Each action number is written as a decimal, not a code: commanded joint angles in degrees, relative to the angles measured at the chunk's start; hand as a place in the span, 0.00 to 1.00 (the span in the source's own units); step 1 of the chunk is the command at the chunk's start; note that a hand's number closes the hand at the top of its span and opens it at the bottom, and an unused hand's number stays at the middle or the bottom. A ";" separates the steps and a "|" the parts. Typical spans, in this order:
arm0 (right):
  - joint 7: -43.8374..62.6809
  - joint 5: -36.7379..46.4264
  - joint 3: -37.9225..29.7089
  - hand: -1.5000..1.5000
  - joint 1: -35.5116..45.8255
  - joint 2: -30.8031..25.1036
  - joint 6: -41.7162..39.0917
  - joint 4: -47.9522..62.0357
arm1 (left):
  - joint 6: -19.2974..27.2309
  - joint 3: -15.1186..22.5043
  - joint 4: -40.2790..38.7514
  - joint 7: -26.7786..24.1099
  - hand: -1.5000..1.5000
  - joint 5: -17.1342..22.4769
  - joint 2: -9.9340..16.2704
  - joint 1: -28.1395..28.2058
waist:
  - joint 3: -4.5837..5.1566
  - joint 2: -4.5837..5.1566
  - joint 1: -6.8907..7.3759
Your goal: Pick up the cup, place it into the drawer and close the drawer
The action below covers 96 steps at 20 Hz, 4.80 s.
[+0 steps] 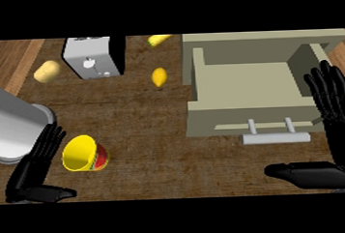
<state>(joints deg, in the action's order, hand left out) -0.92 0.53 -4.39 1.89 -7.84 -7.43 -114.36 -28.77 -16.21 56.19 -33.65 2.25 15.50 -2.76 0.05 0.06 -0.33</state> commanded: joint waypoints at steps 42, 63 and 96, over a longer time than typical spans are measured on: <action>1.18 -0.87 0.30 0.00 1.69 1.09 -1.89 1.35 | -7.54 3.08 -39.42 -28.14 0.00 -4.67 -1.37 -20.62 | 0.22 0.36 -1.10; -0.31 -2.22 -3.21 0.00 2.63 -1.51 -3.44 3.64 | 3.12 -5.26 -32.65 -28.48 1.00 7.58 -4.36 -21.87 | 0.13 0.20 -0.56; -0.14 -4.07 -6.07 0.00 1.64 -2.83 -5.41 4.00 | 33.38 15.26 0.19 14.66 1.00 6.30 -15.48 -51.10 | -0.06 -0.01 -0.47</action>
<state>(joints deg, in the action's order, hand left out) -1.64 -2.26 -9.58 3.14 -9.54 -11.56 -110.16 0.94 -2.67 58.94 -22.22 8.65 0.39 -48.42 -0.03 -0.10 -0.50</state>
